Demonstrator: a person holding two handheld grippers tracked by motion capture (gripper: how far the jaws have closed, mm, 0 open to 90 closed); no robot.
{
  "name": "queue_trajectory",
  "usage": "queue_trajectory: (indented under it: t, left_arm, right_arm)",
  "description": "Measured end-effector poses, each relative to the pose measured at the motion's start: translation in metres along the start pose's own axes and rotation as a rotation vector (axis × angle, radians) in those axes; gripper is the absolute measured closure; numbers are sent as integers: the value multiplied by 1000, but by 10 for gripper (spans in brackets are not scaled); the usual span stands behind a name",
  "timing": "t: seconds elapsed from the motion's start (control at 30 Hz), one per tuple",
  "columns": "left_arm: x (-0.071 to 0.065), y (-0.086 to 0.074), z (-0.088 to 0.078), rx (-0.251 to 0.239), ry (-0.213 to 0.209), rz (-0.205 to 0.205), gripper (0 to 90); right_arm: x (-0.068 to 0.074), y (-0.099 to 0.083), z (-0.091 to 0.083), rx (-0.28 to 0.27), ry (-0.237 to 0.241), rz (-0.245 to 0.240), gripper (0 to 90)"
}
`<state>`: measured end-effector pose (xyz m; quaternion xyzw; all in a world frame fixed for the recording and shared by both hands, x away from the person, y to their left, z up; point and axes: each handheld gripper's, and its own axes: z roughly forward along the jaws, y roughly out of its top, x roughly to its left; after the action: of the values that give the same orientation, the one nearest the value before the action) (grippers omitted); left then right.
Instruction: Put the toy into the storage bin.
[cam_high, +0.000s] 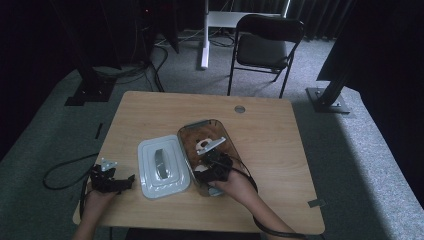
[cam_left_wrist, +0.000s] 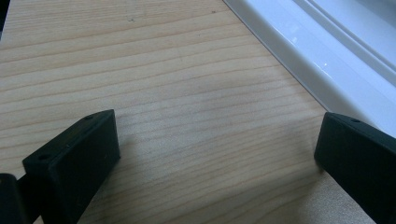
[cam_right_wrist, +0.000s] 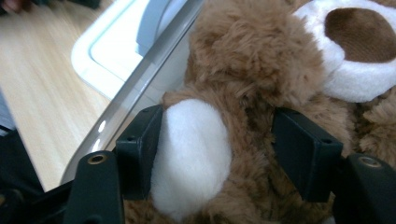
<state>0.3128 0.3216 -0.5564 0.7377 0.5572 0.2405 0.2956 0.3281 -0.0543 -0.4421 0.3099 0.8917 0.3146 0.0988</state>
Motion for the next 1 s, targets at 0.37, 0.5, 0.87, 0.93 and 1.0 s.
queue_trajectory:
  t: [0.37,0.5,0.87,0.93,1.0]
  left_arm:
    - [0,0,0,0,0,-1,6]
    - [0,0,0,0,0,-1,6]
    - [0,0,0,0,0,-1,6]
    - [0,0,0,0,0,-1,6]
    - [0,0,0,0,0,-1,6]
  right_arm:
    - [-25,-8,-69,-200,71,103,310]
    - [-34,-17,-87,-251,71,145,330]
    - [-1,-21,-50,-139,136,6,582]
    - [-4,-18,-45,-125,118,15,608]
    - [-7,-16,-39,-106,94,9,645]
